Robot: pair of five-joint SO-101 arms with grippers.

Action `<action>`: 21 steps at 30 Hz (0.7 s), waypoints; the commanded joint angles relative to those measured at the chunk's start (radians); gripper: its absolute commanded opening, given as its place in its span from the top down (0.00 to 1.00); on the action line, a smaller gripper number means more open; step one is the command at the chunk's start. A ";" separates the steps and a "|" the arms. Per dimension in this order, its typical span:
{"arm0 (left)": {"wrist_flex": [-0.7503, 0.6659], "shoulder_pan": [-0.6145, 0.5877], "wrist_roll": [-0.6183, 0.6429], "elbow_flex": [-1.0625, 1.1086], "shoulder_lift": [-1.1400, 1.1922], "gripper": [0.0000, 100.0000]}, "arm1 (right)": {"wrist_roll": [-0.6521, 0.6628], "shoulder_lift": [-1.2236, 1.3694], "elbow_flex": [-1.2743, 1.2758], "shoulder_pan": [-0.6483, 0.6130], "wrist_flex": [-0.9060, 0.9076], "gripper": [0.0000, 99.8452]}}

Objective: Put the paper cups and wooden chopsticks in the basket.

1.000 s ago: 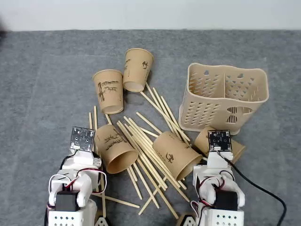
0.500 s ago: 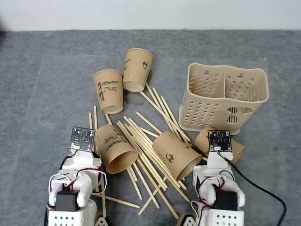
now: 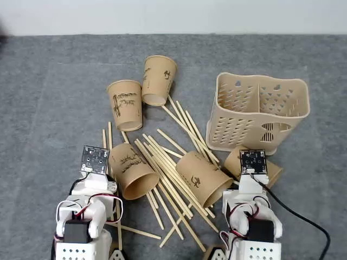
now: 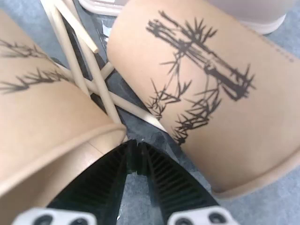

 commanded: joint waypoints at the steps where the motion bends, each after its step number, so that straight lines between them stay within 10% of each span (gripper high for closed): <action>1: 0.005 -0.006 -0.008 -0.005 0.002 0.99 | -0.006 -0.015 0.015 0.007 0.005 0.99; 21: 0.005 -0.006 -0.008 -0.005 0.002 0.99 | -0.003 -0.015 -0.107 0.016 0.010 0.99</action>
